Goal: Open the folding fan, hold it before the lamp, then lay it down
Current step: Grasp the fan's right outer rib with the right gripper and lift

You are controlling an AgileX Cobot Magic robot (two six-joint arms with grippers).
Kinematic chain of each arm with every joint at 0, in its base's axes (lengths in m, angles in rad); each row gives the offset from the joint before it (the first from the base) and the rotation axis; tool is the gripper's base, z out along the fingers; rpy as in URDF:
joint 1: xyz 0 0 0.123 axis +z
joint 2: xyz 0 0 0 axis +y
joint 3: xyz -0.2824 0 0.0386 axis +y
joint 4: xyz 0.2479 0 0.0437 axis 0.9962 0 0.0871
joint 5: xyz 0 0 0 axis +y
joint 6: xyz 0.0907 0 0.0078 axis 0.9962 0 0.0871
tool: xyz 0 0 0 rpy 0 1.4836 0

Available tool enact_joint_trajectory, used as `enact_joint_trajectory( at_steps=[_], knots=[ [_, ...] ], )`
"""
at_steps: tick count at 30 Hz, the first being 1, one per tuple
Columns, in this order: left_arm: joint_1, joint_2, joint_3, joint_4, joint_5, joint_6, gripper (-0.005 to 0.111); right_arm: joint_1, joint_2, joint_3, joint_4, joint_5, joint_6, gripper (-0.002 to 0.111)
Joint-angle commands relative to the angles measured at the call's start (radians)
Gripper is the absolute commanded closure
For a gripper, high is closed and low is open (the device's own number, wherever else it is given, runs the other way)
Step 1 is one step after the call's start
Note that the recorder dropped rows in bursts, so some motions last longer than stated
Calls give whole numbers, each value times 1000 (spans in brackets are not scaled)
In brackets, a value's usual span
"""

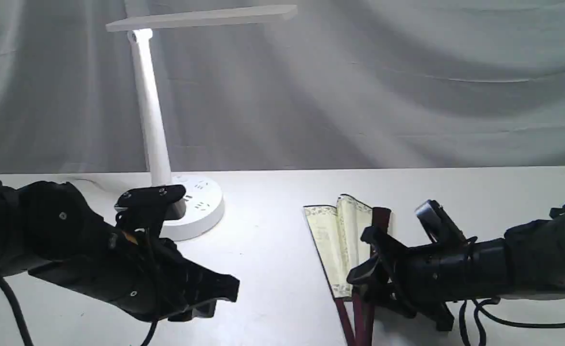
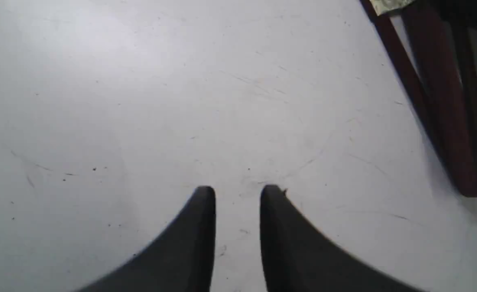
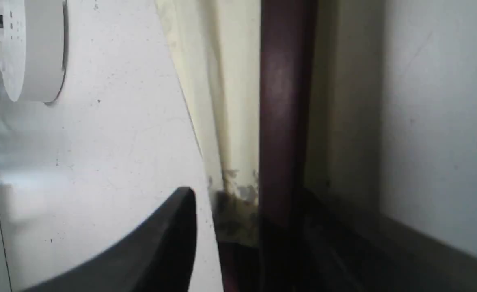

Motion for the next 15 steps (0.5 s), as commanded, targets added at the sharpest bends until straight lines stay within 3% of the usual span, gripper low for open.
enact_joint_trajectory(
  at_steps=[1, 15],
  knots=[
    [-7, 2, -5, -1, -2, 11, 87, 1, 20, 2, -10, -23, -11, 71],
    [-7, 2, -5, -2, 0, 14, 87, -48, 20, 2, -10, 74, -55, 76]
  ],
)
